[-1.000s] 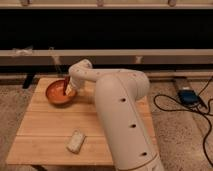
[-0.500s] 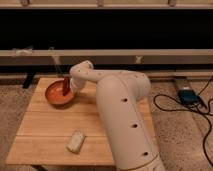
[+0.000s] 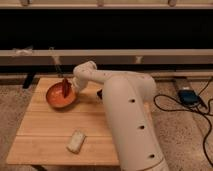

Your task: Pick up the ceramic bowl

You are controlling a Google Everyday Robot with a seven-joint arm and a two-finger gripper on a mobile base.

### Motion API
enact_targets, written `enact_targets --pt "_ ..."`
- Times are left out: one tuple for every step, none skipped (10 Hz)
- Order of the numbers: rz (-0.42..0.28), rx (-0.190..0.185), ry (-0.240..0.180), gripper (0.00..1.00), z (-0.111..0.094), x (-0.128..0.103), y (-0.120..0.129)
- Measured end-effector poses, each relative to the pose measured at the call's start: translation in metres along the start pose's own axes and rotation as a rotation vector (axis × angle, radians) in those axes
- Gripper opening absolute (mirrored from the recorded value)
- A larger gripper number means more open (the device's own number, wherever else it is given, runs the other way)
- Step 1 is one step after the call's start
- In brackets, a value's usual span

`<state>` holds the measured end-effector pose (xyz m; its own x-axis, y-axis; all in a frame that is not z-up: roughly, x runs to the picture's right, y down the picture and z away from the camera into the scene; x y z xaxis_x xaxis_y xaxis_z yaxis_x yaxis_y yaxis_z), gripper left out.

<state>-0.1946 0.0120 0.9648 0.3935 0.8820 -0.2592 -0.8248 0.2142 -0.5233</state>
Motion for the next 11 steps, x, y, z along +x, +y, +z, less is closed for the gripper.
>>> enact_targets --pt "0.002 -0.014 -0.024 0.00 -0.013 -0.005 -0.003" --pt "0.002 -0.022 -0.040 0.00 -0.022 -0.009 -0.004" --pt "-0.003 -0.032 -0.058 0.00 -0.033 -0.014 -0.006" --pt "-0.011 -0.042 -0.076 0.00 -0.044 -0.021 -0.006" --pt "-0.018 -0.050 -0.086 0.00 -0.051 -0.026 -0.007" --pt "-0.027 -0.058 -0.094 0.00 -0.057 -0.030 -0.007" --pt "-0.037 -0.066 -0.102 0.00 -0.062 -0.035 -0.006" --pt "-0.046 -0.070 -0.110 0.00 -0.068 -0.040 -0.007" --pt "-0.055 -0.074 -0.119 0.00 -0.076 -0.045 -0.008" --pt "-0.066 -0.078 -0.124 0.00 -0.081 -0.047 -0.010" --pt "-0.082 -0.088 -0.134 0.00 -0.088 -0.051 -0.007"
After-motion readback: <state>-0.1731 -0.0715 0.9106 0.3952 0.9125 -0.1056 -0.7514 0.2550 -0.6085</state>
